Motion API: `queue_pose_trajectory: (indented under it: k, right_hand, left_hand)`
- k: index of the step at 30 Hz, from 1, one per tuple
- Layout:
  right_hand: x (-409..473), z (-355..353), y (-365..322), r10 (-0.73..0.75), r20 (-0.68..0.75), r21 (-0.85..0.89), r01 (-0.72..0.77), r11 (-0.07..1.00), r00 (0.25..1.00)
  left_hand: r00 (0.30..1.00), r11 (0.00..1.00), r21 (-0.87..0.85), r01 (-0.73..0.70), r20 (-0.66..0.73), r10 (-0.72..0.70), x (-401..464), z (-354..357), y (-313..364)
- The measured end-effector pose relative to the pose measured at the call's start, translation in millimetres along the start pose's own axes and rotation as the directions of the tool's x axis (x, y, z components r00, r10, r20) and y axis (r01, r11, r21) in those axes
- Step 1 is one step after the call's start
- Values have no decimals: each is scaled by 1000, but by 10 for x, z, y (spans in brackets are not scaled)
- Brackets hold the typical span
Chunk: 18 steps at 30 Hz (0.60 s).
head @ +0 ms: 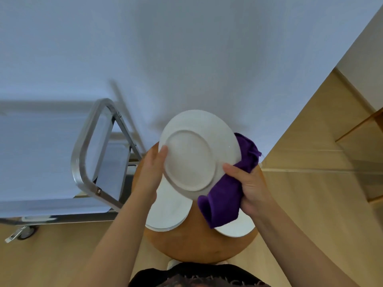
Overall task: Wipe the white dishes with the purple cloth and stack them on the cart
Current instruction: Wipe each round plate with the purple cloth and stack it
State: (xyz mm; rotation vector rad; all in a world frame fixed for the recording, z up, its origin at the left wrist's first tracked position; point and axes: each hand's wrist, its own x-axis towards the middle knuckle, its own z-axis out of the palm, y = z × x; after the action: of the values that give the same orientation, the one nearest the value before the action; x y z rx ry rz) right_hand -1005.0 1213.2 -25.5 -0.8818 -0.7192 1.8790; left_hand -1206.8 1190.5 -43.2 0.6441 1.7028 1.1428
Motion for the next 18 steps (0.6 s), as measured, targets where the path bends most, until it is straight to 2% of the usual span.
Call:
queue_pose_trajectory:
  k: [1,3,4,6,7,9,11,13,14,16,18]
  right_hand:
    - [11,-42,21,49,0,45,-49,998,999]
    - [25,-134,63,109,-9,104,-107,989,994]
    - [33,-182,87,128,-21,122,-124,985,992]
    - [47,-269,125,139,-57,120,-132,984,989]
    - [58,-305,140,129,-87,80,-122,989,988]
    - [70,-340,166,60,-219,-129,-89,988,974]
    - [99,-366,194,-61,-394,-359,-93,929,917]
    - [145,-392,189,-209,-507,-437,-40,898,836]
    - [157,-359,144,-252,-508,-426,14,904,824]
    - [166,-233,33,-317,-397,-418,138,898,861]
    - [138,-53,-48,-334,-181,-475,215,853,925]
  left_hand:
    - [997,990,-128,63,61,-56,2,-1,-54]
    - [978,894,-405,190,153,-139,20,3,-123]
    - [978,862,-465,203,133,-158,30,6,-133]
    - [981,859,-488,156,-24,-192,55,30,-141]
    - [969,877,-462,133,-125,-213,54,55,-131]
    - [951,931,-357,81,-252,-179,49,77,-102]
    - [952,981,-193,18,-296,-76,66,49,-58]
    - [953,993,-62,-99,-295,77,64,14,1]
    - [945,985,0,-173,-281,166,65,5,20]
    - [917,943,174,-284,-237,320,49,14,51]
    - [895,895,290,-339,-193,402,32,65,78]
